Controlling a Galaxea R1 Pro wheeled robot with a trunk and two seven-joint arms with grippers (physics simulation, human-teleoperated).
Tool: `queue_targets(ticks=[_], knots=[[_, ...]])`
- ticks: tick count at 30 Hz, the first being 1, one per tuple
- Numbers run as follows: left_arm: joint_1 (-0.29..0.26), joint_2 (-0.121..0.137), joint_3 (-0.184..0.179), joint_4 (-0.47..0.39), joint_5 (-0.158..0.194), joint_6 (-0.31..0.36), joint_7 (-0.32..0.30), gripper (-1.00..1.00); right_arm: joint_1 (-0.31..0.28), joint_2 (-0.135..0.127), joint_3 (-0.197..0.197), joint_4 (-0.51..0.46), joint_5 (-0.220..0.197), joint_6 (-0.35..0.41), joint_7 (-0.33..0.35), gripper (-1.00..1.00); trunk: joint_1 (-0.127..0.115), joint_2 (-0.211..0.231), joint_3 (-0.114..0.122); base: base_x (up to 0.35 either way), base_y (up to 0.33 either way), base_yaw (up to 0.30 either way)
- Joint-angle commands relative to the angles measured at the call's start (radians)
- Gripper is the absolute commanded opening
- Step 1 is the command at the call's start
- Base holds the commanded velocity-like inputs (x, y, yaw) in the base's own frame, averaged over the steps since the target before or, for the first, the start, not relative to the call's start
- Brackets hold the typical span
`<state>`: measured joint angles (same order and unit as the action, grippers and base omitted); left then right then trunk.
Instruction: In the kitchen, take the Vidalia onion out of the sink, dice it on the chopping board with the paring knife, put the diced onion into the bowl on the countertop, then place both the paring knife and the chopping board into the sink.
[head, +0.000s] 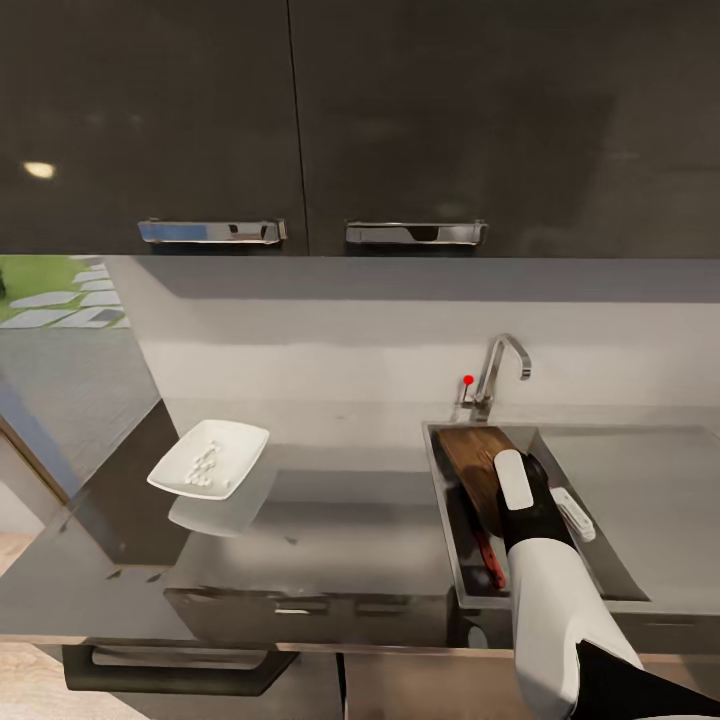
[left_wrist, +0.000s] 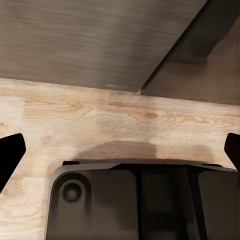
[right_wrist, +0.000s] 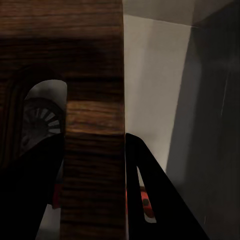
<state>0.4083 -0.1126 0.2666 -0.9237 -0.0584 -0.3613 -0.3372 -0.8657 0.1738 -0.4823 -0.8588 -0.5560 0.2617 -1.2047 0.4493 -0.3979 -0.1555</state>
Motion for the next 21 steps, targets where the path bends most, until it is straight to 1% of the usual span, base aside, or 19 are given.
queue_targets(ticks=[1, 21], knots=[[0.0, -0.001, 0.005, -0.001, -0.006, -0.002, -0.006, 1.0, -0.001, 0.001, -0.002, -0.002, 0.0, 0.01, -0.004, -1.0, 0.001, -0.002, -0.003, 0.0, 0.0, 0.0], [0.0, -0.001, 0.005, -0.001, -0.006, -0.002, -0.005, 1.0, -0.001, 0.001, -0.005, -0.002, 0.001, 0.01, -0.004, -1.0, 0.001, -0.002, -0.033, 0.0, 0.0, 0.0]])
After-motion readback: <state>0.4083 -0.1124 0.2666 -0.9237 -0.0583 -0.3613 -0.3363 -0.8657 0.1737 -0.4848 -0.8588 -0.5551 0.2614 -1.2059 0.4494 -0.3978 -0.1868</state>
